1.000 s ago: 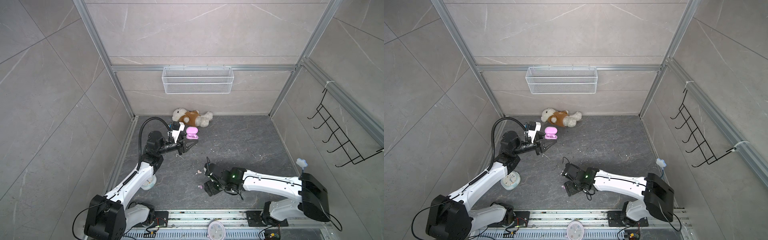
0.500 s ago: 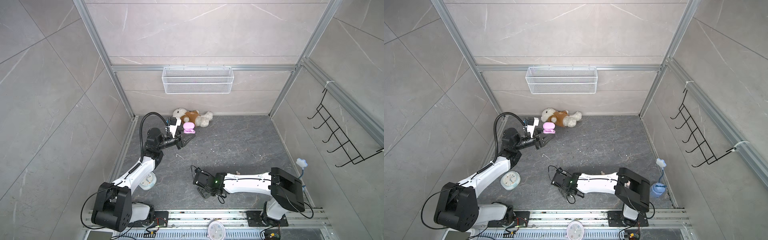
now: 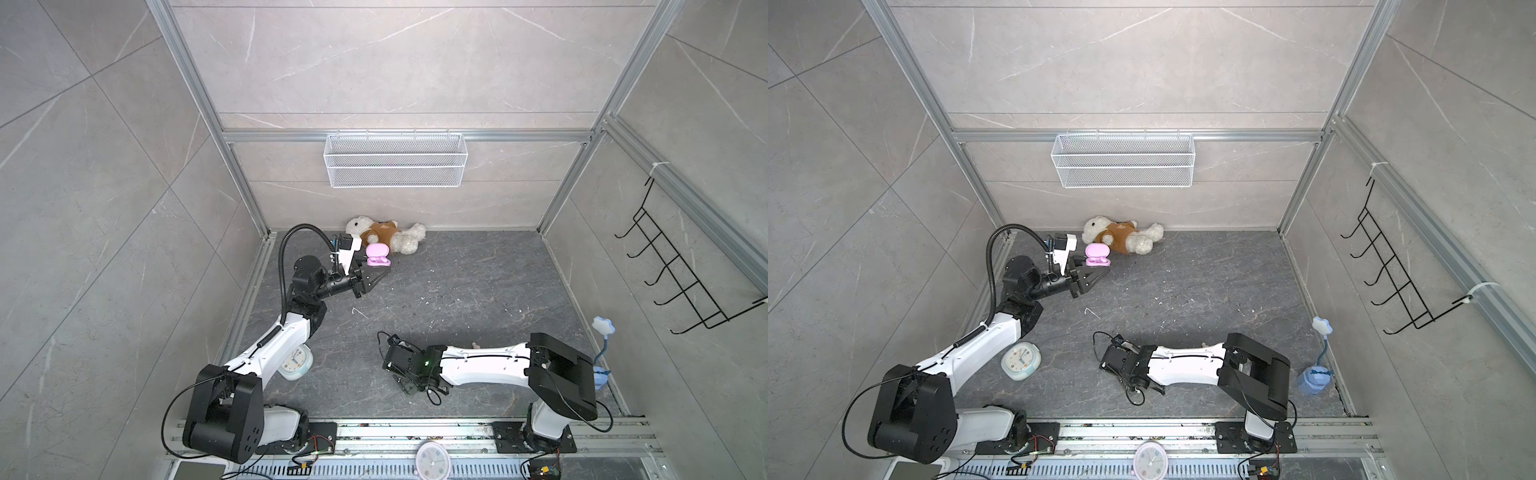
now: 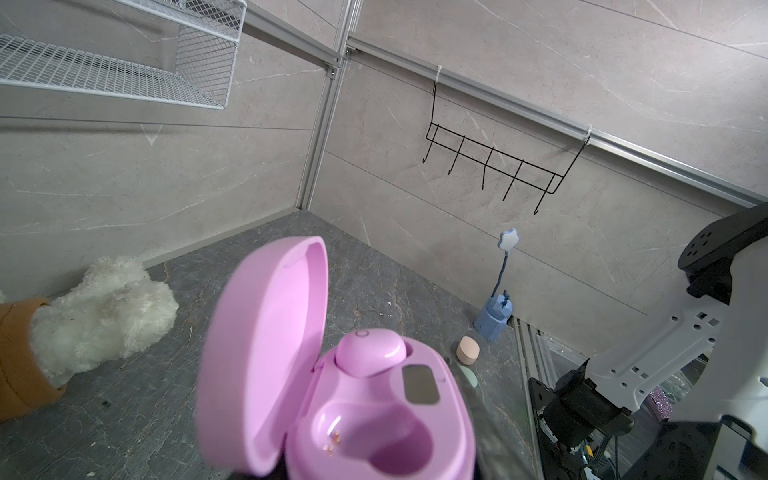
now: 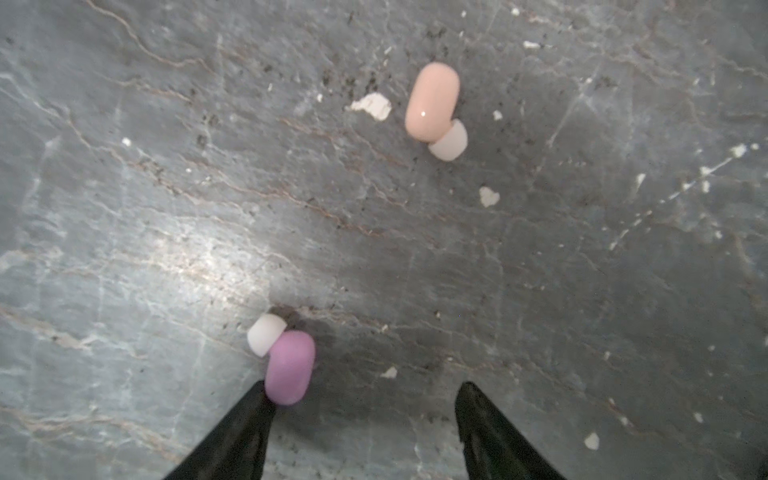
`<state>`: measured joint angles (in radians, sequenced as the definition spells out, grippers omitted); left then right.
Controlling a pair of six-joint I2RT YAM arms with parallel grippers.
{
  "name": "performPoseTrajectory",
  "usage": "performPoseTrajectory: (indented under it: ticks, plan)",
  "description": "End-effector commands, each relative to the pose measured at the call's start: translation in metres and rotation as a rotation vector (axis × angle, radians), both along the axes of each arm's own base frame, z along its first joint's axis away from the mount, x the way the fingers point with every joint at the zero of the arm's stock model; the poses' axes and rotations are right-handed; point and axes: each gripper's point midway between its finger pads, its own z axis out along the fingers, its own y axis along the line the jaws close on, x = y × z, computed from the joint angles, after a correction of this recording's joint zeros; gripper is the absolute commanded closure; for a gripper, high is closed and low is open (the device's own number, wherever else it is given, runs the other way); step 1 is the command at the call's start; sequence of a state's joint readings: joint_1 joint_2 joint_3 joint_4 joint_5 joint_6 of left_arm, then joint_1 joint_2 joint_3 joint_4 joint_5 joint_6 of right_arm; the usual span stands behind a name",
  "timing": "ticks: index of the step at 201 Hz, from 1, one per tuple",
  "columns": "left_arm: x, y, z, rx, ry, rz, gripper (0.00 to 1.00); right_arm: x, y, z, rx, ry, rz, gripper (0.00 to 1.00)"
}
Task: Insert the wireless bluetooth earbuds into the charging case
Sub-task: 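Lower the open right gripper over the second purple earbud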
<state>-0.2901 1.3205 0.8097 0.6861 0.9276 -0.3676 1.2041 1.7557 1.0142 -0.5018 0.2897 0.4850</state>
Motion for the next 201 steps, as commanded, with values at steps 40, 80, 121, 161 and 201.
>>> performPoseTrajectory:
  ticks: [40,80,121,161,201]
  plan:
    - [-0.008,-0.001,0.028,-0.04,-0.092,-0.038,0.72,0.014,-0.023,-0.001,-0.053,-0.027,-0.025,0.28]
    - [-0.009,-0.001,0.03,-0.043,-0.096,-0.039,0.72,0.02,-0.017,-0.001,-0.043,-0.027,-0.015,0.28]
    - [-0.01,-0.001,0.031,-0.046,-0.096,-0.041,0.72,0.028,-0.016,-0.001,-0.037,-0.024,-0.021,0.28]
    - [-0.013,-0.002,0.031,-0.052,-0.088,-0.046,0.72,0.029,-0.012,0.009,-0.001,-0.011,-0.031,0.27]
    - [-0.029,-0.003,0.025,-0.053,-0.048,-0.053,0.72,0.02,-0.011,0.04,0.1,0.075,-0.145,0.27]
